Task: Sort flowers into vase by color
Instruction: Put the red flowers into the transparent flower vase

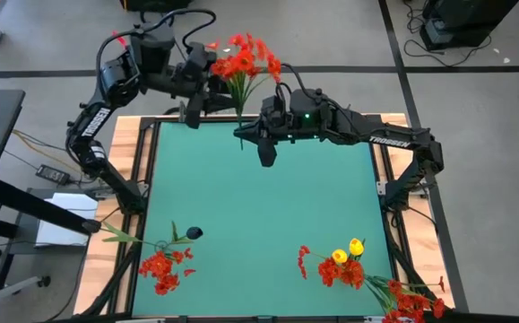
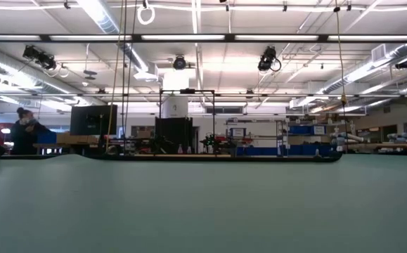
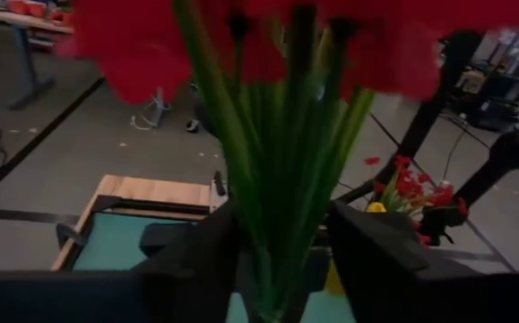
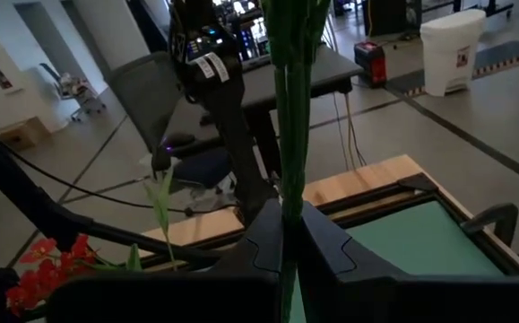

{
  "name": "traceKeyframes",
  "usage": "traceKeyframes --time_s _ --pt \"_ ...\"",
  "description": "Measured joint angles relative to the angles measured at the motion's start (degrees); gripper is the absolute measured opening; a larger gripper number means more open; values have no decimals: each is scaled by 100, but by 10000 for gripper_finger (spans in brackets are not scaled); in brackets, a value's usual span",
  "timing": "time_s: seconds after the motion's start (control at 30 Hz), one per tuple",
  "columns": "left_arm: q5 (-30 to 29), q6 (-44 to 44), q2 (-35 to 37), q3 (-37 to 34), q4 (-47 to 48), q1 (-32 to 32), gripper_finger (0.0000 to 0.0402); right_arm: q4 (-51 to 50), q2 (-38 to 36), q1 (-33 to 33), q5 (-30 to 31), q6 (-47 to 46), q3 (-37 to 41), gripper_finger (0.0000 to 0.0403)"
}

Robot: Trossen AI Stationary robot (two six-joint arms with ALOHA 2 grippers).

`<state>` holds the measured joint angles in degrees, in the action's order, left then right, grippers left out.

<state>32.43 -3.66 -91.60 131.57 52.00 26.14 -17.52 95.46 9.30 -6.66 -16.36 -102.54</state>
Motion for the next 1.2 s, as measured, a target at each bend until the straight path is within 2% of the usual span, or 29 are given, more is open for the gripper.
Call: traceKeyframes --time_s 0.07,0.2,0.27,0.4,0.5,0.63,0.73,0.97,1.07,1.2 --pt "-3 0 -26 0 -21 1 141 0 0 2 0 0 0 19" --pt "-1 68 -34 0 0 -3 39 -2 0 0 -9 31 0 19" --pt "-3 32 -34 0 -2 -1 16 -2 0 -7 14 -16 0 33" --pt "-114 -120 17 0 245 4 13 -231 0 -24 183 -410 0 120" --pt "-421 86 144 0 546 -1 10 -875 0 -1 599 -784 -2 188" --pt "-668 225 309 4 680 -58 10 -1748 0 7 1218 -1182 12 239" --pt "-934 240 318 5 736 -198 10 -1818 -15 -137 1476 -1243 164 245" --pt "-1751 225 309 -26 802 -695 10 -1782 -228 -621 1458 -1215 583 226" --pt "-2063 0 329 -364 622 -863 10 -1737 -376 -889 1449 -1207 675 222" --pt "-2166 -216 333 -982 268 -983 9 -1626 -739 -1161 1666 -1105 786 219"
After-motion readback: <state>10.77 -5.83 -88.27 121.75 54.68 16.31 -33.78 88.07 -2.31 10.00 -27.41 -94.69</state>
